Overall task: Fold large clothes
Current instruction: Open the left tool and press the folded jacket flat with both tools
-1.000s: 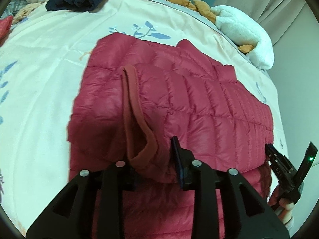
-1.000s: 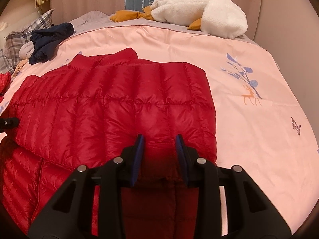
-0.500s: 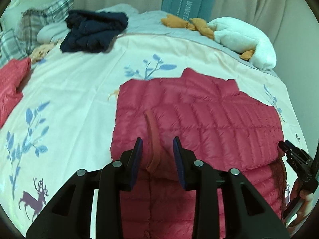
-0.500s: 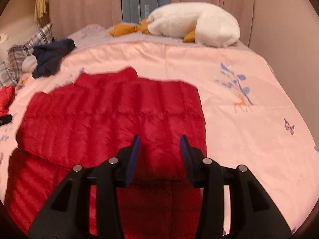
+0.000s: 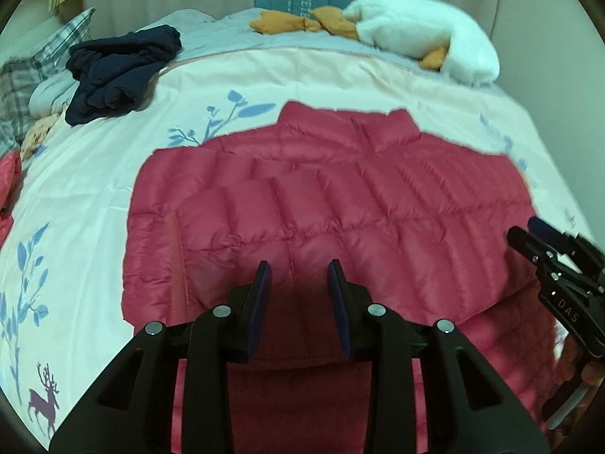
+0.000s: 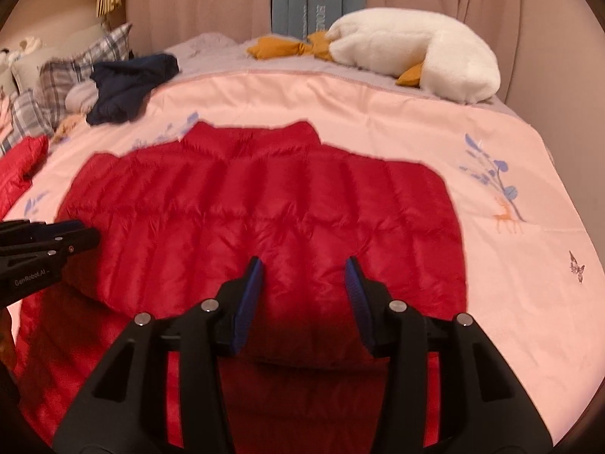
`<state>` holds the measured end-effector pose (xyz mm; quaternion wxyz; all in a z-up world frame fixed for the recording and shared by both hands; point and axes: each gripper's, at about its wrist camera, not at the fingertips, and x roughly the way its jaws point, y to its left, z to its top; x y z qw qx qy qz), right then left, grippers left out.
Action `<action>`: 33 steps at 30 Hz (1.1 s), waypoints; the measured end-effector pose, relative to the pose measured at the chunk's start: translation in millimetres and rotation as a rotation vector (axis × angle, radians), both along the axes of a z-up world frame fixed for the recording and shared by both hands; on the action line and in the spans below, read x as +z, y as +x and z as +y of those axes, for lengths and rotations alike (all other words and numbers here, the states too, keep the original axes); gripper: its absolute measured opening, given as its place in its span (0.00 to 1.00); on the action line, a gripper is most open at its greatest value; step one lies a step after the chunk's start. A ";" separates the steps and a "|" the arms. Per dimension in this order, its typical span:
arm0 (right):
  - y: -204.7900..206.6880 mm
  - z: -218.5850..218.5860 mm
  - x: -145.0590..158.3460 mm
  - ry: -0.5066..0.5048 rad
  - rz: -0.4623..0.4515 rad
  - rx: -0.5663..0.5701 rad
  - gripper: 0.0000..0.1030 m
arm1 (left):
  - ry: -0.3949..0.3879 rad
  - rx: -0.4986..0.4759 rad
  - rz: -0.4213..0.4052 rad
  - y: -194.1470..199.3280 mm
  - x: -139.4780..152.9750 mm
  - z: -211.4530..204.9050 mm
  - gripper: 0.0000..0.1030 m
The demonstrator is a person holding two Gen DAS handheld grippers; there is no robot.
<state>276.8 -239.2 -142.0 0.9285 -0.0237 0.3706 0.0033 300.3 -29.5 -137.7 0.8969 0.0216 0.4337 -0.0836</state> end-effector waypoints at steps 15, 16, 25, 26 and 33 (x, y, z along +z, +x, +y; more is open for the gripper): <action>4.5 -9.6 -17.4 -0.004 0.054 -0.012 0.52 | 0.025 -0.010 0.060 4.5 -25.0 7.0 0.35; 4.1 -11.1 -17.3 0.000 0.055 -0.014 0.52 | 0.026 -0.010 0.060 4.4 -25.1 6.9 0.35; -2.2 -22.7 -13.7 0.011 0.054 -0.036 0.53 | 0.035 -0.006 0.066 -1.3 -26.0 14.8 0.35; -3.1 -24.0 -13.4 0.013 0.054 -0.040 0.54 | 0.042 -0.007 0.065 -2.5 -26.4 15.3 0.35; -9.7 -32.7 -12.5 0.015 0.060 -0.069 0.56 | 0.045 0.003 0.078 -5.3 -26.2 18.5 0.35</action>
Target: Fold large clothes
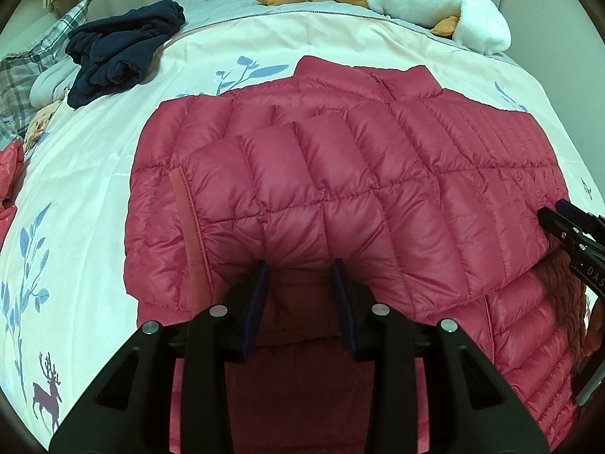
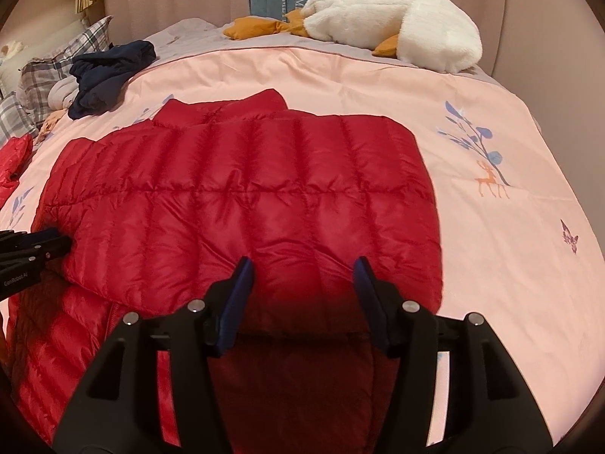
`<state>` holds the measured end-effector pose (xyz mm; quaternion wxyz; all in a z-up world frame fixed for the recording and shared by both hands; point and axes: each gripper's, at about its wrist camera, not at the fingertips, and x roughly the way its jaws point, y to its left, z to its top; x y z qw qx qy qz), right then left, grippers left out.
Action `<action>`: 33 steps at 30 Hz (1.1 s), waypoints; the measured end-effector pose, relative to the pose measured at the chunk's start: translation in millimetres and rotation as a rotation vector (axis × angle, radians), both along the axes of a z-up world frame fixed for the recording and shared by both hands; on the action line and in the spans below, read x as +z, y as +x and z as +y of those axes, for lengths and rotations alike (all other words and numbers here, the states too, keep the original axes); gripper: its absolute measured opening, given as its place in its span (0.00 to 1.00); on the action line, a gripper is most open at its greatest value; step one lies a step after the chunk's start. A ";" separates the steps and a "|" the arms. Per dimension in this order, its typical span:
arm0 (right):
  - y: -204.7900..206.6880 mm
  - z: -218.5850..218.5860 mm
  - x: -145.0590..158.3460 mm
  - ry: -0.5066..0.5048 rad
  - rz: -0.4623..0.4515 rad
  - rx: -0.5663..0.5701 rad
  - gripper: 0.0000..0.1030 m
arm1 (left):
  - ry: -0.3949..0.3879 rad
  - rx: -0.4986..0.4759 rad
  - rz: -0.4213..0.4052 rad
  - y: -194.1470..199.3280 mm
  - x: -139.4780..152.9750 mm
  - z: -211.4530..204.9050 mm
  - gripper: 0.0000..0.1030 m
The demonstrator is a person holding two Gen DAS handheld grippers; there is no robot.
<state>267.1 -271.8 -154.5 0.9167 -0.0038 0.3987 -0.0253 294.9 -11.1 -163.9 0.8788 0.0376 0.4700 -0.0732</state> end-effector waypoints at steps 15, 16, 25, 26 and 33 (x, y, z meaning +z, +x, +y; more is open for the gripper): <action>-9.7 -15.5 -1.9 -0.001 0.022 -0.035 0.61 | 0.013 0.011 0.010 -3.9 -0.4 3.1 0.35; -10.2 -16.2 -2.1 -0.001 0.024 -0.038 0.62 | 0.013 0.012 0.010 -4.2 -0.3 3.5 0.35; -15.3 -26.3 -1.8 -0.006 0.035 -0.061 0.73 | 0.002 0.032 0.010 -8.1 2.9 11.4 0.38; -16.8 -28.1 -1.6 -0.005 0.037 -0.065 0.74 | 0.003 0.035 0.009 -9.1 3.4 13.0 0.38; -28.7 -35.2 4.1 -0.004 0.031 -0.091 0.79 | 0.002 0.060 -0.013 -20.2 13.3 27.0 0.40</action>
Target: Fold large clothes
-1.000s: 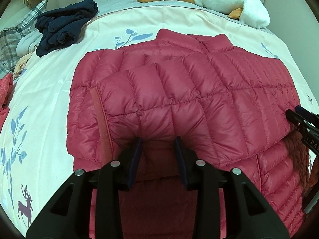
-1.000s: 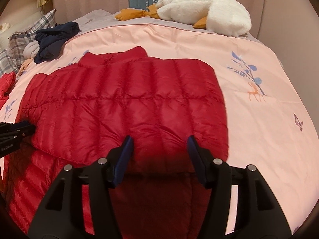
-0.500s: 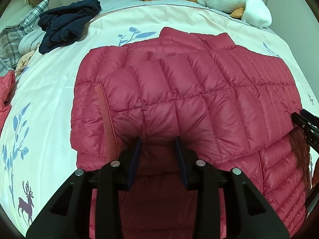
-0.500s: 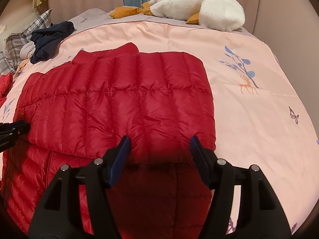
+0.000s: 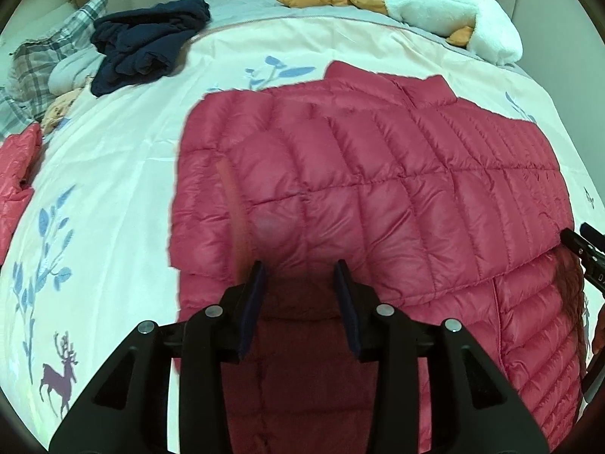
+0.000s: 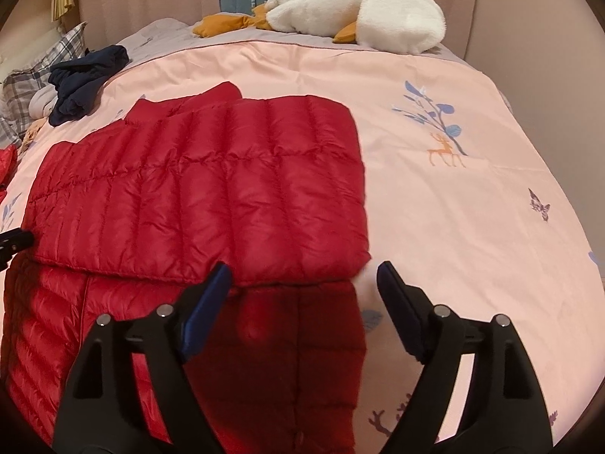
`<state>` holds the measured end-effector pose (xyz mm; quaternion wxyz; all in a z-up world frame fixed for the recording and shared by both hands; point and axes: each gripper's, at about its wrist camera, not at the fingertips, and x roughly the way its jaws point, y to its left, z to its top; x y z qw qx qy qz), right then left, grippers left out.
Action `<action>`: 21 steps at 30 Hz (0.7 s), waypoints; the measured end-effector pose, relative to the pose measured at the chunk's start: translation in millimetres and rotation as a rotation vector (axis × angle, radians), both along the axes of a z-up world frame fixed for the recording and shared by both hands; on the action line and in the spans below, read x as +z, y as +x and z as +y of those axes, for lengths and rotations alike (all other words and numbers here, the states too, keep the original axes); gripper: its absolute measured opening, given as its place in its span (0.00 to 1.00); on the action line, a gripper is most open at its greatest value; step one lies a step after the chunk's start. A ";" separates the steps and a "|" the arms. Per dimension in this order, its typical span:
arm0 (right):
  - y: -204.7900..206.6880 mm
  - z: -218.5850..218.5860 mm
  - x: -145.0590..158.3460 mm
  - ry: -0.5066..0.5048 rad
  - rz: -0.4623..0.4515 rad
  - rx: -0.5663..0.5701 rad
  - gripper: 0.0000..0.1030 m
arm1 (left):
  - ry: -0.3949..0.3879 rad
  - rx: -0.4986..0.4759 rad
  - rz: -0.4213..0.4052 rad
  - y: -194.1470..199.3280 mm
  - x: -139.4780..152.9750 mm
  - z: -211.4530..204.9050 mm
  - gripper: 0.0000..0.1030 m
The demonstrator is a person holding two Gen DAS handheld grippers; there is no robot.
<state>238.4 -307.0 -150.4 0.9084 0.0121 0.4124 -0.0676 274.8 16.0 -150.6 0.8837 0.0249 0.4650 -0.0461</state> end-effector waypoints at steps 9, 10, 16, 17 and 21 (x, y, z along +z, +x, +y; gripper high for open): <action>-28.5 25.2 16.8 0.003 -0.052 0.074 0.79 | -0.026 0.005 -0.052 -28.3 18.9 21.6 0.59; -32.0 29.6 17.5 -0.004 -0.055 0.085 0.79 | -0.027 0.001 -0.053 -32.2 19.5 23.6 0.59; -52.6 51.7 16.6 -0.014 -0.046 0.140 0.79 | -0.064 -0.018 -0.019 -54.5 17.0 37.4 0.59; -56.1 54.5 16.4 -0.016 -0.042 0.144 0.79 | -0.076 -0.018 -0.013 -57.5 15.8 39.6 0.60; -71.6 60.9 18.9 -0.018 -0.040 0.146 0.83 | -0.124 -0.008 0.014 -77.0 9.6 51.8 0.66</action>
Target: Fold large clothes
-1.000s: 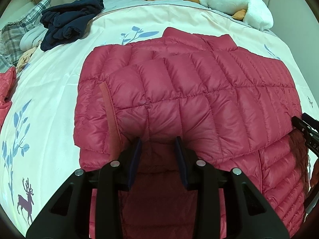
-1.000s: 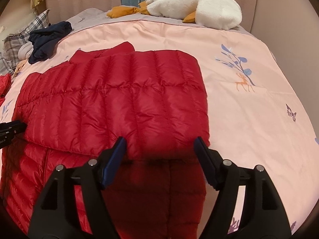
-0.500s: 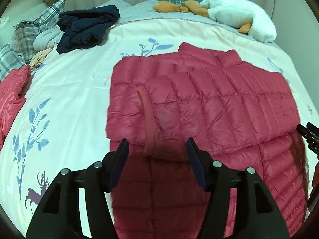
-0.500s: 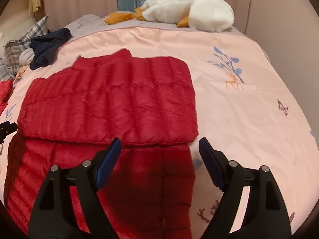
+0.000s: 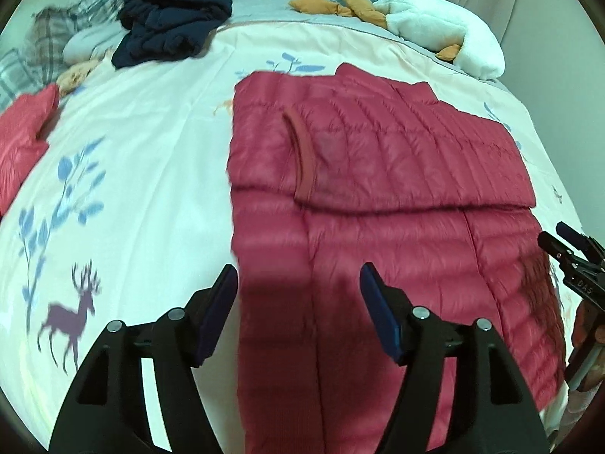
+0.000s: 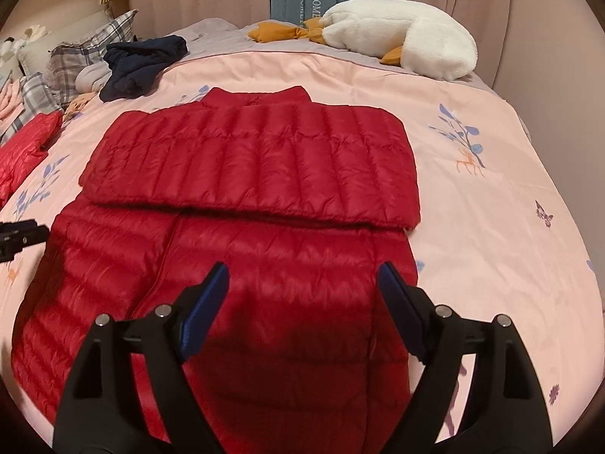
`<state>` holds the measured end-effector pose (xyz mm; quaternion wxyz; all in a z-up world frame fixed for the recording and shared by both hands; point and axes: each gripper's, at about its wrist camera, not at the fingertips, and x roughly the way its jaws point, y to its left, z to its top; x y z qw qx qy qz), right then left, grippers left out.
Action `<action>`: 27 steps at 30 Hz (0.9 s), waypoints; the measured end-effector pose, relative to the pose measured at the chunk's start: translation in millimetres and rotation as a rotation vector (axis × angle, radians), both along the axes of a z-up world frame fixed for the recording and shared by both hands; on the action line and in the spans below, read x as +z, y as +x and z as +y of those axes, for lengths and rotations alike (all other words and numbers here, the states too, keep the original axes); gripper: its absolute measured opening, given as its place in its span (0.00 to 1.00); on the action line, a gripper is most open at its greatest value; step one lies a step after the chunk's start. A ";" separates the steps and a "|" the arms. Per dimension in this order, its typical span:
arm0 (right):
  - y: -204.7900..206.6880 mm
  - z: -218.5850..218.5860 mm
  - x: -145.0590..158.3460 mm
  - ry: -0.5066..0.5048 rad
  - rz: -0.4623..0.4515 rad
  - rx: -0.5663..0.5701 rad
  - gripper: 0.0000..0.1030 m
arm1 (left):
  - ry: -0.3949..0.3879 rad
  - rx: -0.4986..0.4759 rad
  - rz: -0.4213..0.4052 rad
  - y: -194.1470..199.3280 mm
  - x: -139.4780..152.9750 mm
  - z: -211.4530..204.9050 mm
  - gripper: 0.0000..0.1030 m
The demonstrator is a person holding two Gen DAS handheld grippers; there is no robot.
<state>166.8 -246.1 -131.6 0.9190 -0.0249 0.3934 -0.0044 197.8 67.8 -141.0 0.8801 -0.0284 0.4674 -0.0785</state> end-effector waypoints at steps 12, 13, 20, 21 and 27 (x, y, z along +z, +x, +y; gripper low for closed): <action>-73.0 -20.0 -3.7 0.211 0.084 -0.003 0.98 | -0.217 -0.006 0.128 -66.5 -22.4 34.2 0.89; -80.6 -22.8 -3.0 0.227 0.082 -0.013 0.98 | -0.230 -0.003 0.132 -72.5 -23.1 36.4 0.89; -133.9 -65.0 0.4 0.443 0.039 -0.128 0.98 | -0.357 0.038 0.131 -114.5 -25.4 54.7 0.90; -140.8 -71.9 -3.5 0.491 0.053 -0.147 0.98 | -0.370 0.043 0.136 -118.6 -27.3 57.3 0.90; -164.8 -88.0 -5.4 0.550 0.053 -0.189 0.98 | -0.444 0.072 0.153 -141.1 -33.7 69.5 0.90</action>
